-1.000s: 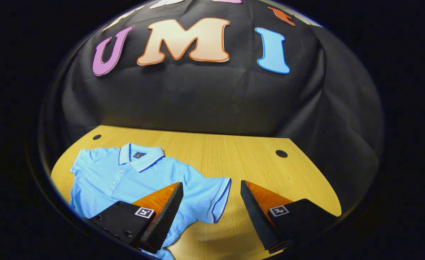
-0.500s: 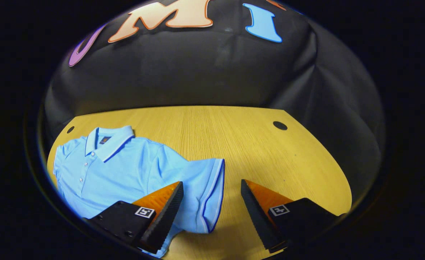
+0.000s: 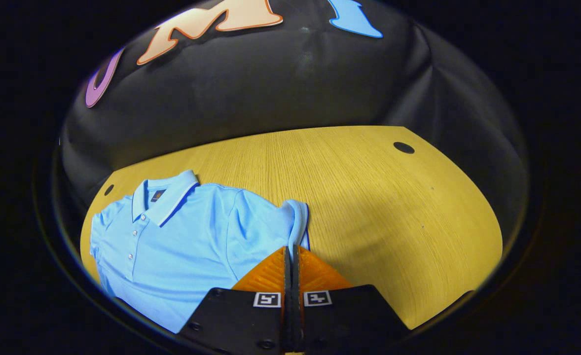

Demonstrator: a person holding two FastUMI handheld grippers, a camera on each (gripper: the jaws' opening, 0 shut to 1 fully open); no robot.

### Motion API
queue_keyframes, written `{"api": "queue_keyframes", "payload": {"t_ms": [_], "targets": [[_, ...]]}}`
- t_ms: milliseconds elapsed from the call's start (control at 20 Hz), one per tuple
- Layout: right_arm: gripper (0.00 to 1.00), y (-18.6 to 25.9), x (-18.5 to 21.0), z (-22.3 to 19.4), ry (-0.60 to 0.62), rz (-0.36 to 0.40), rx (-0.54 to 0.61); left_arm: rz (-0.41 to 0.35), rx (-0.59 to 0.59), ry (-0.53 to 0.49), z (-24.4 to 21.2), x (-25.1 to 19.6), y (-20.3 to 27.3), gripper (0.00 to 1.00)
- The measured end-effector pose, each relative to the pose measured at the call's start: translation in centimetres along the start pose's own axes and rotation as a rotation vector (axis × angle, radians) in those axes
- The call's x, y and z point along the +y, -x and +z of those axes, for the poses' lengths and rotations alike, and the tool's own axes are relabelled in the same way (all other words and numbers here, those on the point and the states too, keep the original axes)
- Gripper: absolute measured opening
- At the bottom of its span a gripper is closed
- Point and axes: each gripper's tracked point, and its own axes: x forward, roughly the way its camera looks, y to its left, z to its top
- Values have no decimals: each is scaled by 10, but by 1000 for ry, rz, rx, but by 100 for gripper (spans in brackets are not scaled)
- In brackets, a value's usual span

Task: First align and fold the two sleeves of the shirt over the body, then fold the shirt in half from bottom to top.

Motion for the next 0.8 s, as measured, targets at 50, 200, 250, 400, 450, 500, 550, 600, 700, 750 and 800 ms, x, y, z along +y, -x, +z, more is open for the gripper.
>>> {"api": "queue_keyframes", "payload": {"t_ms": [50,200,250,400,450,500,550,600,700,750,800], "targets": [[2,4,3,5,-4,11,-15,0,1,2,-1,0,0,95],[0,18,18,24,-37,58,-64,2,3,10,-3,1,-2,94],[0,25,25,30,-46,79,-74,-1,3,16,-5,0,-3,94],[3,42,58,44,-33,152,-103,-12,7,36,-7,0,-3,95],[2,47,71,46,-24,176,-108,-15,8,43,-8,0,-3,95],[2,53,84,46,-16,201,-113,-17,9,48,-9,1,-4,95],[2,57,98,47,-8,223,-119,-16,8,52,-10,1,-4,95],[2,58,114,46,-1,247,-121,-13,11,52,-10,1,-5,95],[2,59,140,39,6,277,-110,-4,19,54,-13,4,-8,95],[2,57,151,35,9,286,-105,3,25,55,-15,6,-10,95],[2,52,163,27,10,292,-92,9,31,56,-19,9,-12,95]]}}
